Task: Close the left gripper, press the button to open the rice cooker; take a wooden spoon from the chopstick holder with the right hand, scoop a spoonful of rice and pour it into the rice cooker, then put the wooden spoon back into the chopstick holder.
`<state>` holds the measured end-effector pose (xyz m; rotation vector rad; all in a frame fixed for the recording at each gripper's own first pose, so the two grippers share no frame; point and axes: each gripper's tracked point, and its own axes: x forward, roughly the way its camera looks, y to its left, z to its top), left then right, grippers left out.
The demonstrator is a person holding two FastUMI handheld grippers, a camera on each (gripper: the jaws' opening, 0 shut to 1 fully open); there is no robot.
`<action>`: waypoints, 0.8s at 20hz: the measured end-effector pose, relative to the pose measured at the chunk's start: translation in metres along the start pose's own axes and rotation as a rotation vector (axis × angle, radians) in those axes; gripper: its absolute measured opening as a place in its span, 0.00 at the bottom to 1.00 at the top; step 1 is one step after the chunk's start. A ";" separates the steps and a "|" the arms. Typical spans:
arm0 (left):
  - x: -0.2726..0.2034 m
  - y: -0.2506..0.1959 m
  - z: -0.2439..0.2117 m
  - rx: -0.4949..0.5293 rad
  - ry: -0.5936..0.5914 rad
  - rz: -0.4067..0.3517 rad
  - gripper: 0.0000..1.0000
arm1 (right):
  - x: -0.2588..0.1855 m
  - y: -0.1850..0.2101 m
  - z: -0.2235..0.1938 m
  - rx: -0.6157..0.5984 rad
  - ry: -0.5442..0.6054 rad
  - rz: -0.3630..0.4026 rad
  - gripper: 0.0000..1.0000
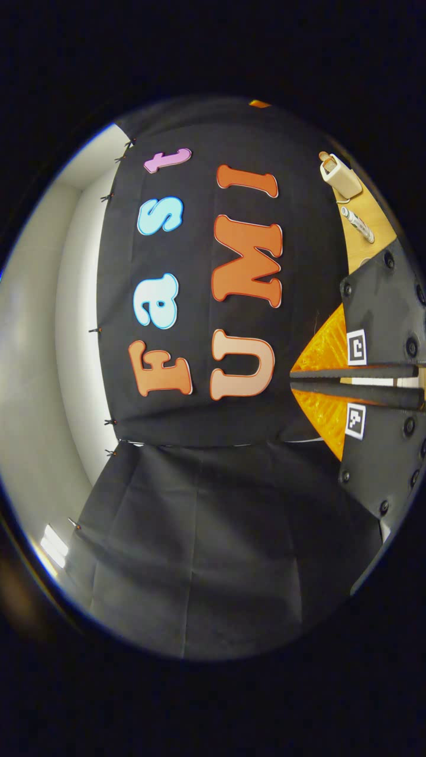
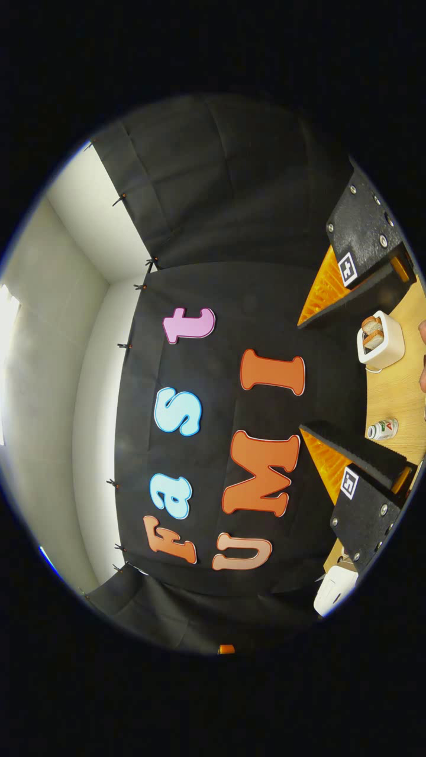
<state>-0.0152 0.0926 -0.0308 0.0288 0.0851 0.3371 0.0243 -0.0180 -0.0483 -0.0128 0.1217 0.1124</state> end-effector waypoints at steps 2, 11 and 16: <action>0.010 0.003 -0.022 -0.010 0.076 0.004 0.06 | -0.004 -0.005 -0.003 -0.001 0.012 -0.007 0.95; 0.040 0.005 -0.130 -0.058 0.499 -0.032 0.05 | -0.023 -0.011 -0.021 -0.023 0.072 -0.047 0.95; 0.051 -0.002 -0.184 -0.147 0.742 -0.075 0.05 | -0.036 -0.016 -0.032 -0.036 0.108 -0.086 0.95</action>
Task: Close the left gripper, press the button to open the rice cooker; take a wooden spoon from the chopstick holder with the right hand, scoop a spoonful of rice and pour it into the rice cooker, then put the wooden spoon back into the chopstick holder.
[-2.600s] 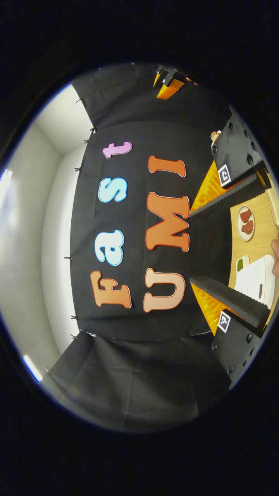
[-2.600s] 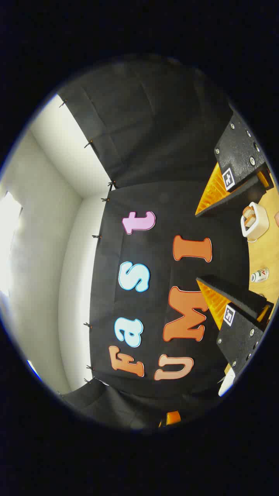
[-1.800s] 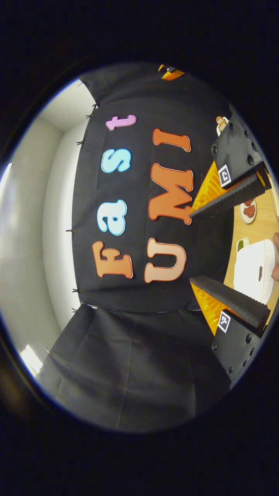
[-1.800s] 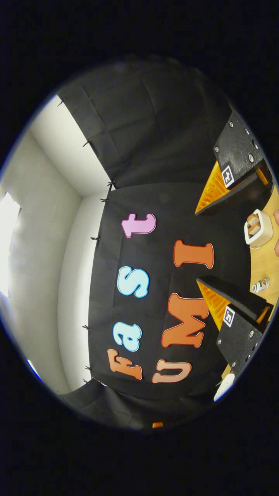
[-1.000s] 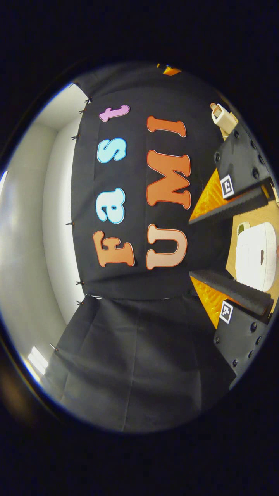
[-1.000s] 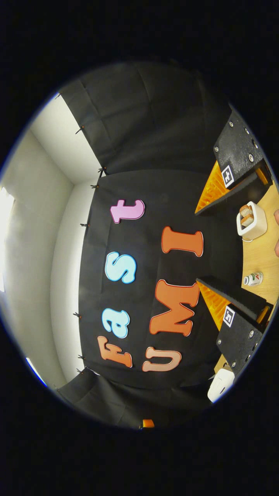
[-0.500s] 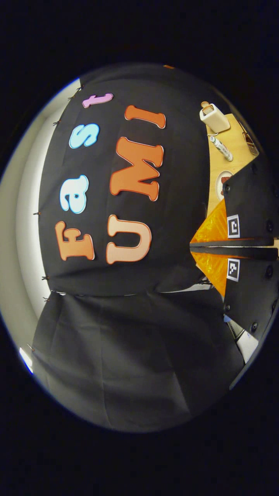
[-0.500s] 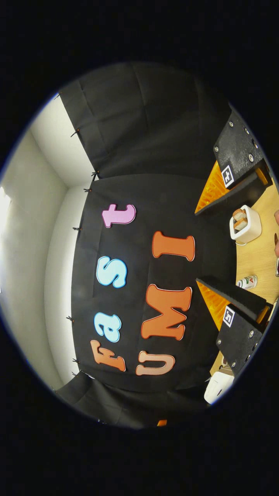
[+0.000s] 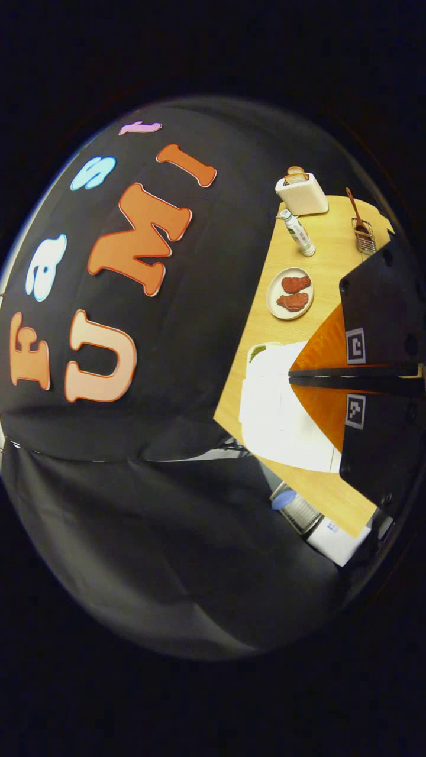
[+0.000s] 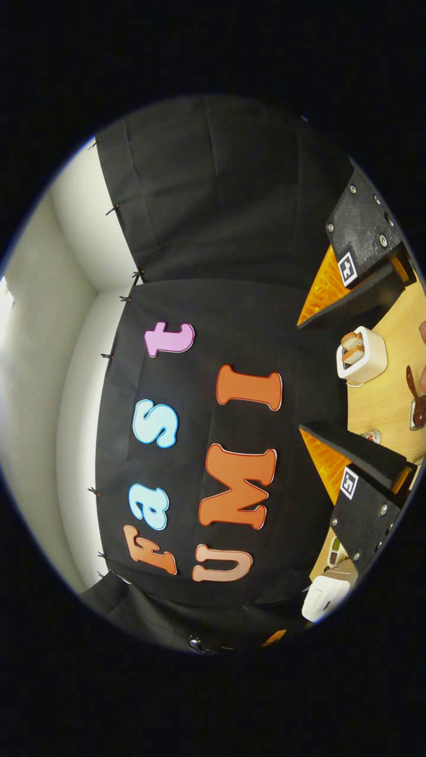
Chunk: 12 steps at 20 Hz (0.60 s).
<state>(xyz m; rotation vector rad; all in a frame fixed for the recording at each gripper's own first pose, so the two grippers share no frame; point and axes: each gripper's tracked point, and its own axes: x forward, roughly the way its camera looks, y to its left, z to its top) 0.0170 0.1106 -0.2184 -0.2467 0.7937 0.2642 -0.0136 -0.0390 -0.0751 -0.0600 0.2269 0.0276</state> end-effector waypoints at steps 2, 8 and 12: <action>0.016 0.005 -0.018 -0.049 0.092 -0.007 0.05 | -0.006 -0.001 -0.005 -0.004 0.011 -0.012 0.95; 0.062 0.023 -0.060 -0.099 0.316 -0.012 0.05 | -0.022 -0.004 -0.023 -0.024 0.072 -0.047 0.95; 0.086 0.030 -0.081 -0.124 0.406 0.005 0.05 | -0.026 -0.005 -0.030 -0.016 0.100 -0.066 0.95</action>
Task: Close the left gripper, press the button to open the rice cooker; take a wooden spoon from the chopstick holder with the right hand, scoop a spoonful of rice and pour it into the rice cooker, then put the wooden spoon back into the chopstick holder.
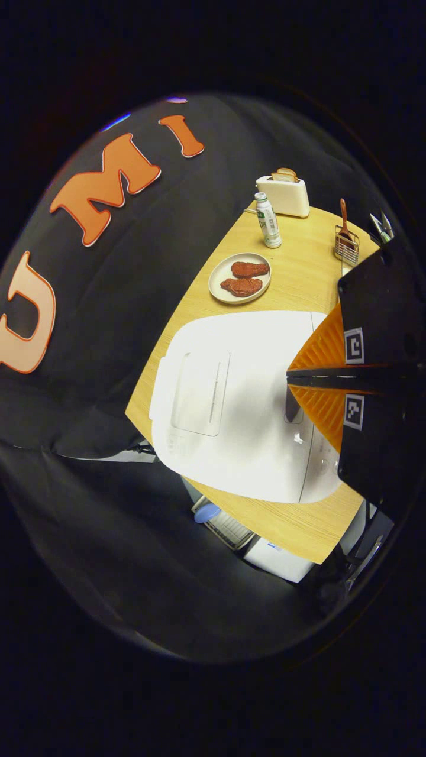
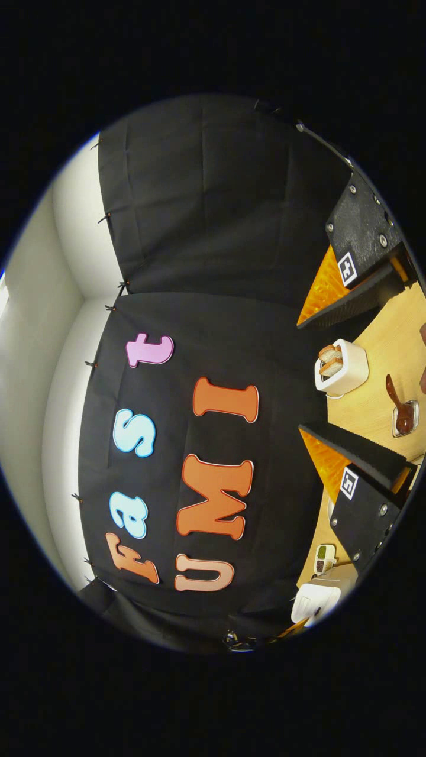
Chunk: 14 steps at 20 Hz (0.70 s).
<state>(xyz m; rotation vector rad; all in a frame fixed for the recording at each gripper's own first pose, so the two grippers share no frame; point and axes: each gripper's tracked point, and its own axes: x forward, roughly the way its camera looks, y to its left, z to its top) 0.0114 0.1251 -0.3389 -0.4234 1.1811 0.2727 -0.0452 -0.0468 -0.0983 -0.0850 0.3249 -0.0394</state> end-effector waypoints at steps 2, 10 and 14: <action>0.015 0.006 -0.004 -0.011 0.034 0.013 0.05 | 0.000 0.001 -0.003 -0.001 0.007 -0.002 0.95; 0.042 0.015 -0.010 0.026 0.076 0.055 0.06 | 0.005 0.006 -0.010 -0.019 0.029 0.011 0.95; 0.030 0.009 -0.001 0.035 -0.001 0.070 0.06 | 0.011 0.004 -0.018 -0.021 0.044 0.022 0.95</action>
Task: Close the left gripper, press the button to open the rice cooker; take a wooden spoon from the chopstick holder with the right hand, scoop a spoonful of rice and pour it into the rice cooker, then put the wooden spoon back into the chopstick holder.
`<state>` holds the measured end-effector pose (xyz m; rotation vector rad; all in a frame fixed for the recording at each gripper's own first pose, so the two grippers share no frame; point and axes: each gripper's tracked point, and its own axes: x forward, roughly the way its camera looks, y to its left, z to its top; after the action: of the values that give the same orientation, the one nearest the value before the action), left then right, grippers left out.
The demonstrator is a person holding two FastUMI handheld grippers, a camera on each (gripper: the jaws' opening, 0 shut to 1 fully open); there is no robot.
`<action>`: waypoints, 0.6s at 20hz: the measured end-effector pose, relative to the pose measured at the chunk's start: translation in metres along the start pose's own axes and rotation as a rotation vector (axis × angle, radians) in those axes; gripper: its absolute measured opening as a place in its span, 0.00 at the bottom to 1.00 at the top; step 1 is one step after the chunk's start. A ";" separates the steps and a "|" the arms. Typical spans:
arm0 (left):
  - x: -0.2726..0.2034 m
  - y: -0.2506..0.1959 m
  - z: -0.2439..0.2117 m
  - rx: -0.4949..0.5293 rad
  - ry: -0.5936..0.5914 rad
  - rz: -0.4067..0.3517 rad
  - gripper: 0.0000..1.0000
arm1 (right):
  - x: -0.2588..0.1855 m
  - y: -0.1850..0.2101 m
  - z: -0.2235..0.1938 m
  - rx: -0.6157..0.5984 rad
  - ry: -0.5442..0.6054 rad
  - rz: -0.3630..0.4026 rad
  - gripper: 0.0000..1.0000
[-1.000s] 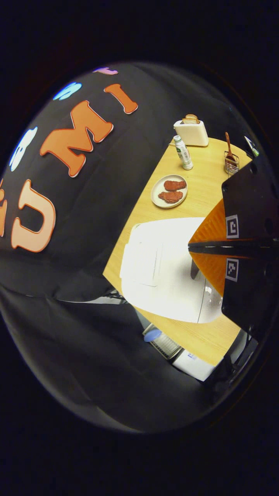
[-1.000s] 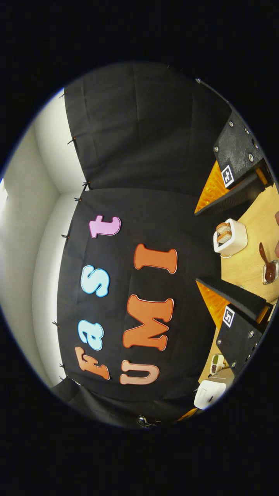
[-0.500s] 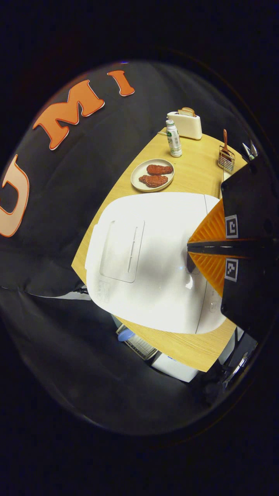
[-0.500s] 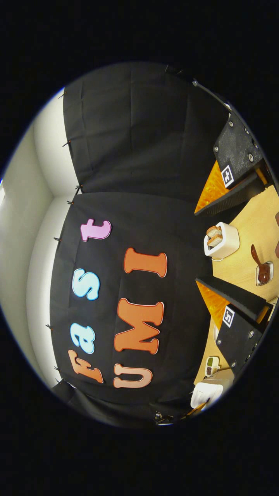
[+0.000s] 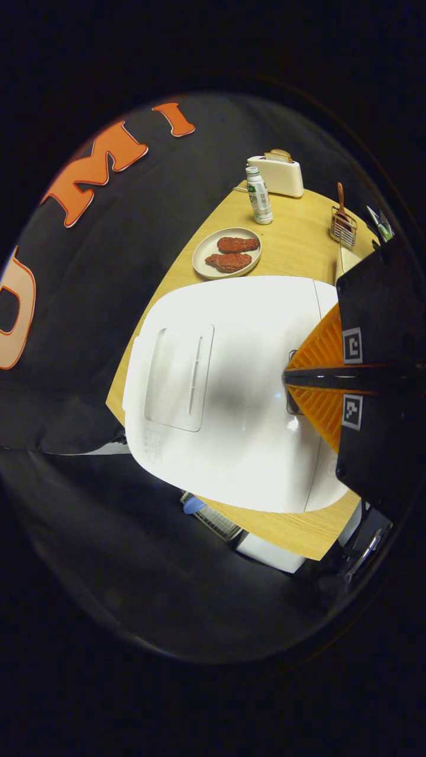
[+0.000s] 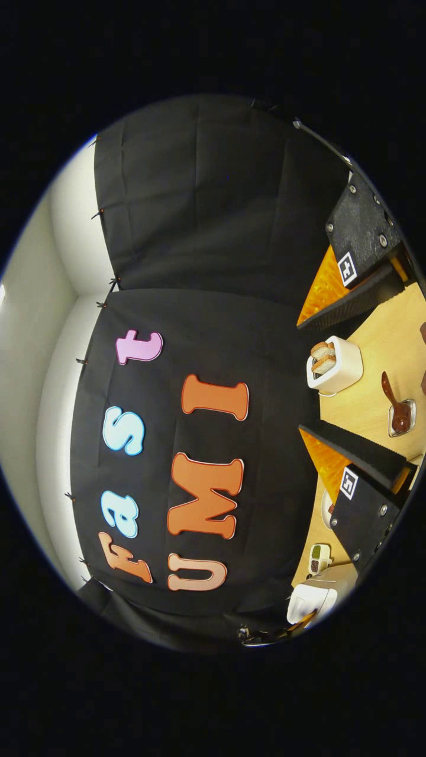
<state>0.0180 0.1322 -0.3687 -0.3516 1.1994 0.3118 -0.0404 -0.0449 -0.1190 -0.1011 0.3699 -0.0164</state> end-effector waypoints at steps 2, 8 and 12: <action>-0.022 -0.003 0.017 0.030 -0.102 -0.004 0.05 | 0.003 -0.006 -0.003 -0.012 0.004 -0.002 0.95; -0.104 -0.018 0.083 0.193 -0.486 0.089 0.05 | 0.018 -0.010 -0.035 0.034 0.069 0.023 0.95; -0.154 -0.048 0.096 0.238 -0.660 0.071 0.05 | 0.029 -0.012 -0.062 0.040 0.120 0.043 0.95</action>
<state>0.0682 0.1220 -0.1885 0.0118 0.5889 0.3093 -0.0354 -0.0634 -0.1863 -0.0524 0.4911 0.0124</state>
